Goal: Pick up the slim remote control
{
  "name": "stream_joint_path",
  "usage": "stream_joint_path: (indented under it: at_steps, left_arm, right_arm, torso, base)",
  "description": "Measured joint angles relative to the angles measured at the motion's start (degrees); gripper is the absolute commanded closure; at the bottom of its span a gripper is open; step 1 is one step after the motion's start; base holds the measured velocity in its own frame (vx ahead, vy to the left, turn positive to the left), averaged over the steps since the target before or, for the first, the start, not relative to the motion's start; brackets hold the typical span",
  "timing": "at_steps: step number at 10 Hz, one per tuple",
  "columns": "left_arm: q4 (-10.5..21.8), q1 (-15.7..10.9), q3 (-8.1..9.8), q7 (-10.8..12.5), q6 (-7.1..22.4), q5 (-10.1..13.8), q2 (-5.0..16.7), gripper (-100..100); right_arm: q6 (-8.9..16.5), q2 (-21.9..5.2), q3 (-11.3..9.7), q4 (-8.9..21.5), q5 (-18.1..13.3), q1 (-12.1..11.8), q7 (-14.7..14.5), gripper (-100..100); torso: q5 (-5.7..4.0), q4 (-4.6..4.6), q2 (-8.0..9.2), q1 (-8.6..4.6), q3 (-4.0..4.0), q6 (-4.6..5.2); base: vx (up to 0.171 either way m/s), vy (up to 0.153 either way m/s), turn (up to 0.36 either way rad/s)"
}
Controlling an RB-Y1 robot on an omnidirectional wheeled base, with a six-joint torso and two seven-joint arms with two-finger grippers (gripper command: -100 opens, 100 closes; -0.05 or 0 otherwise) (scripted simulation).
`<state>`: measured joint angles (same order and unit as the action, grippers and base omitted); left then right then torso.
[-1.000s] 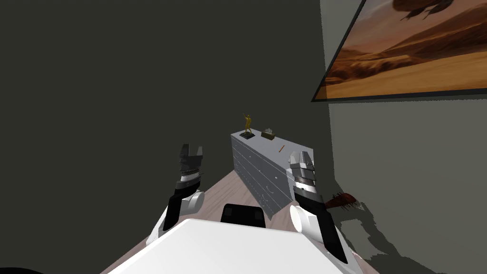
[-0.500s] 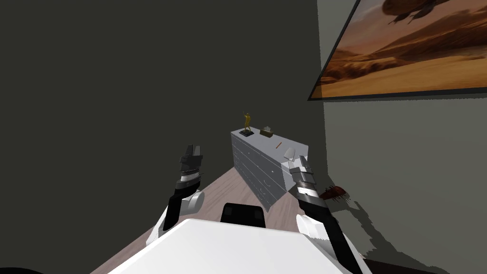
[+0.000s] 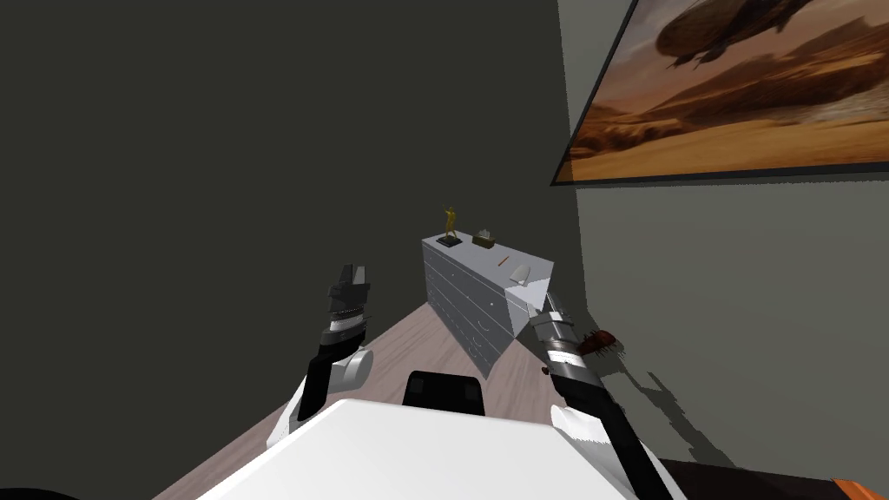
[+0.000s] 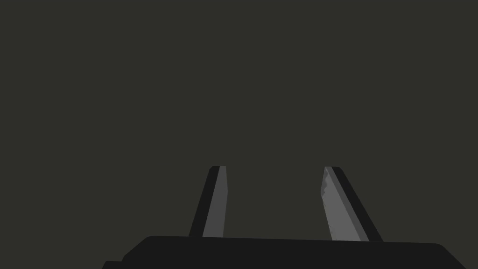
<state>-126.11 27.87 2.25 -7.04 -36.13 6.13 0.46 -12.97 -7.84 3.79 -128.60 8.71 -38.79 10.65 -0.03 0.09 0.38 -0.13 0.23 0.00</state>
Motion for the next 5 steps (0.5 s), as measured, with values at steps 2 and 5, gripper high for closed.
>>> stream_joint_path:
  at_steps: [2, 5]
  left_arm:
    - [0.00, 0.00, 0.00, 0.00, 0.00, 0.00, 0.00, 0]
    - [0.00, 0.00, 0.00, 0.00, 0.00, 0.00, 0.00, 0]
  right_arm:
    - [2.03, -0.78, 0.80, 0.24, 1.34, -1.79, 2.80, -100]
    - [7.44, -2.38, 3.41, -0.71, 4.28, -4.64, 7.74, -100]
  torso:
    - [0.01, 0.01, 0.01, 0.05, 0.01, 0.00]
    - [0.00, 0.00, 0.00, -0.02, 0.00, 0.00]
  base:
    - [-0.113, -0.021, 0.024]
    - [-0.091, -0.026, 0.026]
